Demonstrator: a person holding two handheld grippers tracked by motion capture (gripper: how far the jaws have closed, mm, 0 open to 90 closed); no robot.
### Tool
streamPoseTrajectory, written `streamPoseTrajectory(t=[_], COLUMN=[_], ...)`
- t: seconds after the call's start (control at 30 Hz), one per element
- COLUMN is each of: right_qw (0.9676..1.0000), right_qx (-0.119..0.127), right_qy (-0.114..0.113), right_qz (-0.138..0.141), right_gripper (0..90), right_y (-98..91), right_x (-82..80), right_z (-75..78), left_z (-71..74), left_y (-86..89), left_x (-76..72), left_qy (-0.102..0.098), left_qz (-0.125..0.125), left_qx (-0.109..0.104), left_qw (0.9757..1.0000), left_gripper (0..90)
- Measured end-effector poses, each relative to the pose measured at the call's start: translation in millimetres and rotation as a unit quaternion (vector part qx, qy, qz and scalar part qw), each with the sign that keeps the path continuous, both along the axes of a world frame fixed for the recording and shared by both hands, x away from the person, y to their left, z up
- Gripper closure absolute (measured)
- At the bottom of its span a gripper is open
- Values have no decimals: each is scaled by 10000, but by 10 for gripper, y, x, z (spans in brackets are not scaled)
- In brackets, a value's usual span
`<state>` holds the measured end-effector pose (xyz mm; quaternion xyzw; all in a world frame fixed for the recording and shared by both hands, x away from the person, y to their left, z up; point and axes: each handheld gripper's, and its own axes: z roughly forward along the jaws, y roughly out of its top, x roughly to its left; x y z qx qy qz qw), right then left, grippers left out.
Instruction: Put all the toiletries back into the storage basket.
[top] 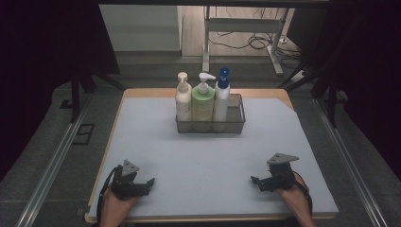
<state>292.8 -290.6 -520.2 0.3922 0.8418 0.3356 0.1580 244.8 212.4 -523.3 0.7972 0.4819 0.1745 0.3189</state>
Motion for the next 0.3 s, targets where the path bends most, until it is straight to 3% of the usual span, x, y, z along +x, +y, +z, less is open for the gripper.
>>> streamPoseTrajectory(t=[0.3], right_qw=[10000], right_qx=[2], right_qy=[36], right_qz=[-21], right_gripper=[0], right_y=[0], right_x=[0], right_z=[-11], left_z=[0], left_y=[0], left_x=[1], left_qy=[7], left_qz=[1], left_qx=[-3], left_qw=[10000], left_gripper=[120])
